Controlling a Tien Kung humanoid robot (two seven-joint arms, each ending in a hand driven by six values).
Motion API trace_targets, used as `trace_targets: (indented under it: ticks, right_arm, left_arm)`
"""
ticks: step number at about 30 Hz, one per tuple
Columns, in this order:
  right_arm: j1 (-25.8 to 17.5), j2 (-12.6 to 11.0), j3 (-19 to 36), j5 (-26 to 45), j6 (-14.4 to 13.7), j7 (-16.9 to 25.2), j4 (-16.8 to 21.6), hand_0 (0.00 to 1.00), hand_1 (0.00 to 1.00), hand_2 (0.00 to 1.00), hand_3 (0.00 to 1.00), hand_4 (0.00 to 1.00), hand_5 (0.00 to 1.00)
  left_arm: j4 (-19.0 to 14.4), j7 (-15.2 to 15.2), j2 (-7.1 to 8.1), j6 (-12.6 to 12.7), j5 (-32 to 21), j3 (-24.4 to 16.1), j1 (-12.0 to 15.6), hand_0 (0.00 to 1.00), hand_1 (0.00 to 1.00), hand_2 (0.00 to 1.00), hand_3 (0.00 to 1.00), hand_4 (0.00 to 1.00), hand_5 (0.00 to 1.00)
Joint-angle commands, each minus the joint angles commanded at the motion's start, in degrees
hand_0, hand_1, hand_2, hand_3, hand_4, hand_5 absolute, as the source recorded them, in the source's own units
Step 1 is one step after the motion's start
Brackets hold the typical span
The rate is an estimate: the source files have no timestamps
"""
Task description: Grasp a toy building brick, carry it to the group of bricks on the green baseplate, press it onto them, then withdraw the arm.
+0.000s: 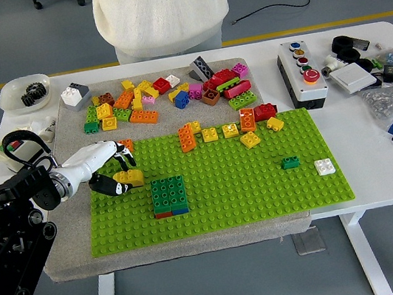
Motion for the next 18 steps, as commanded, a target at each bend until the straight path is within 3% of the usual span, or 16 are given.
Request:
trace_targets:
  ticks: [9, 18]
  right_arm:
    - [0.1, 0.0, 0.1, 0.0, 0.0, 0.0, 0.0, 0.747, 0.643, 0.715, 0.634, 0.887, 0.470]
    - [0.0, 0.0, 0.0, 0.0, 0.0, 0.0, 0.0, 0.747, 0.644, 0.716, 0.634, 0.887, 0.471]
  left_arm:
    - [-2.0, 0.1, 0.25, -0.3, 0.0, -0.2, 0.0, 0.998, 0.791, 0.705, 0.713, 0.934, 0.178]
    - [-1.1, 0.0, 0.16, -0.4, 0.0, 0.1, -0.2, 0.998, 0.791, 0.701, 0.708, 0.939, 0.189]
